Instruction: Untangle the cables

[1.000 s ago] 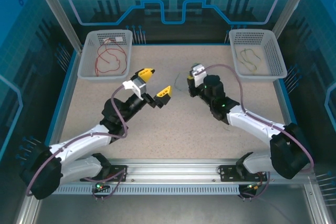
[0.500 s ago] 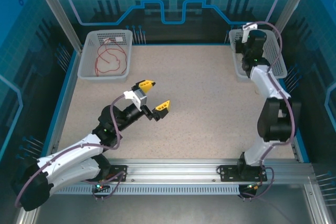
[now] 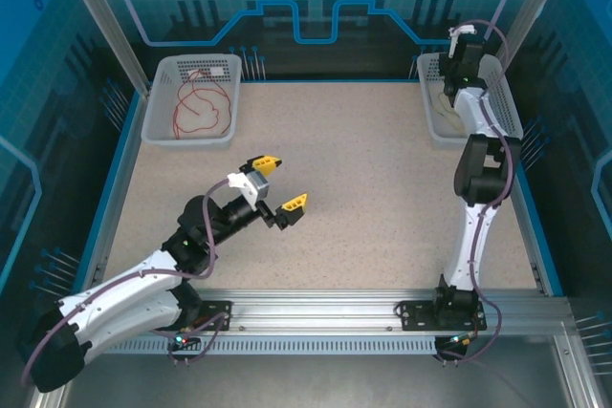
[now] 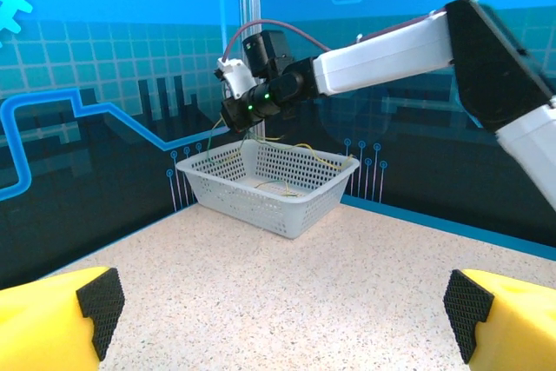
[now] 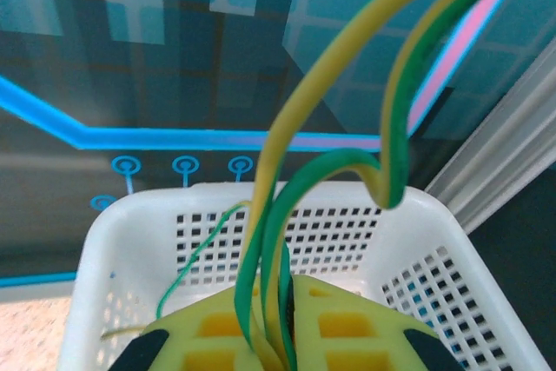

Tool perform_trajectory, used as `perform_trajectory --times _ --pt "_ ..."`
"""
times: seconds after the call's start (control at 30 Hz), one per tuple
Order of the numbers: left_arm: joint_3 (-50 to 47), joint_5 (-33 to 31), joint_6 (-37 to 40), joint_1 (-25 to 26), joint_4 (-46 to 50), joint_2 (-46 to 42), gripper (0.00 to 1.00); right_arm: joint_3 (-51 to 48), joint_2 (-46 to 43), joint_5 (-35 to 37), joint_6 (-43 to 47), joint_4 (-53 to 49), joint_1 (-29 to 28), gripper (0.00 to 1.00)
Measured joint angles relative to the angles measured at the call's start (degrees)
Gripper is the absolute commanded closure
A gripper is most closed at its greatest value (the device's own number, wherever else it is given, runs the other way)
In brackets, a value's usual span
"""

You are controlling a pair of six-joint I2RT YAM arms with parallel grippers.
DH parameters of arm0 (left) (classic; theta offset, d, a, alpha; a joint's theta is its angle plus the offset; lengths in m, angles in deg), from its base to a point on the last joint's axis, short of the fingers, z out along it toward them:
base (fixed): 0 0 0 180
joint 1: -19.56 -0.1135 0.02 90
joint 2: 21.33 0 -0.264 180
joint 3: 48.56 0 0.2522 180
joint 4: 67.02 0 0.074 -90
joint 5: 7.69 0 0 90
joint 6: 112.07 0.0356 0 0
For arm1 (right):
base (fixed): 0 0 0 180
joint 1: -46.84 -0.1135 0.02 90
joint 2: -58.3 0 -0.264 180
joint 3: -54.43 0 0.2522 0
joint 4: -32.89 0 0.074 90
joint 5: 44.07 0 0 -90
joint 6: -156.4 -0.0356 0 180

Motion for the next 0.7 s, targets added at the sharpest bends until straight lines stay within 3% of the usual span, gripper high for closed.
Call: perform_trajectory --times 0.17,0.43,0.47,0.53,0.57,0.63,0.7 --pt "-0.1 -0.1 0.6 0.0 2.4 -2.6 0.01 8.8 9.5 -1.2 -0.3 -2.2 1.5 1.00" --pt "-0.5 -1.1 1.4 0.0 4.0 -4.4 0.01 9.6 14.9 -4.5 -1.7 -2.7 4.5 1.00" --pt "-0.5 -1.1 1.5 0.0 4.0 -4.4 0.01 9.6 15.1 -4.8 -1.8 -2.6 4.6 0.94" --pt "-0.5 -1.1 1.5 0.0 4.0 -4.4 0.01 9.5 15.2 -5.5 -2.3 -2.5 4.8 0.65" --pt "-0.5 -1.1 1.5 0.0 4.0 -4.4 0.01 9.5 15.2 -5.8 -2.6 -2.3 4.8 0.57" --pt "-0.5 -1.4 1.7 0.0 4.0 -4.3 0.01 9.5 15.2 -6.6 -2.6 -2.1 4.7 0.48" --pt "-0.5 -1.6 2.0 0.0 4.0 -4.3 0.01 9.4 15.2 -6.8 -2.9 -2.2 4.7 0.46"
